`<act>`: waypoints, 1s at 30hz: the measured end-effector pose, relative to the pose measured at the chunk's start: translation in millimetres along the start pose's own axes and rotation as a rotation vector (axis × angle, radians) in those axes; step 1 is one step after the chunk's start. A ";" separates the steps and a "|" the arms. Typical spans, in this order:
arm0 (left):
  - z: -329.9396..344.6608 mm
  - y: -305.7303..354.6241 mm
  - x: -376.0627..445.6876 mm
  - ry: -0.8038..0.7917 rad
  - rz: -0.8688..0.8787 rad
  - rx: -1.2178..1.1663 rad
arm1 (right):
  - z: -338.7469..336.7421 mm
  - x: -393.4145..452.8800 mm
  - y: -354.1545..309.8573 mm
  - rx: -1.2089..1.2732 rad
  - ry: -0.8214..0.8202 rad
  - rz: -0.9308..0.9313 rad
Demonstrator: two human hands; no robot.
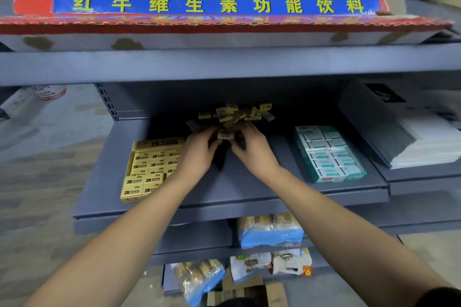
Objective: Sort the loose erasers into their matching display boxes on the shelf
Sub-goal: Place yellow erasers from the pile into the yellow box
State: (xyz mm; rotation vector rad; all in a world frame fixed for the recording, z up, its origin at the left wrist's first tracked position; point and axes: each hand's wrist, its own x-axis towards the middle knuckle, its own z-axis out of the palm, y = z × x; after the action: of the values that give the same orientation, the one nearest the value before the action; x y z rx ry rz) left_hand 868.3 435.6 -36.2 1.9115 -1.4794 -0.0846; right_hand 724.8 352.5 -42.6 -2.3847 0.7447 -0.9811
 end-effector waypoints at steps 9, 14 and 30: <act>-2.0 6.7 -14.4 -0.002 0.062 -0.147 | -5.3 -9.1 -9.8 0.429 0.063 0.330; -2.4 10.2 -14.8 0.049 0.078 -0.129 | -7.9 -15.8 -8.6 0.487 0.024 0.314; -5.9 20.1 -23.4 0.058 0.077 -0.171 | -12.1 -7.8 -18.5 1.043 0.064 0.714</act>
State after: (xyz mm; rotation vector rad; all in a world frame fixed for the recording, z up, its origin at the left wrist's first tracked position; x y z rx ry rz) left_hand 846.4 457.0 -28.9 1.7054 -1.4569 -0.1161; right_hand 716.9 368.8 -27.8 -1.0769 0.7522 -0.8174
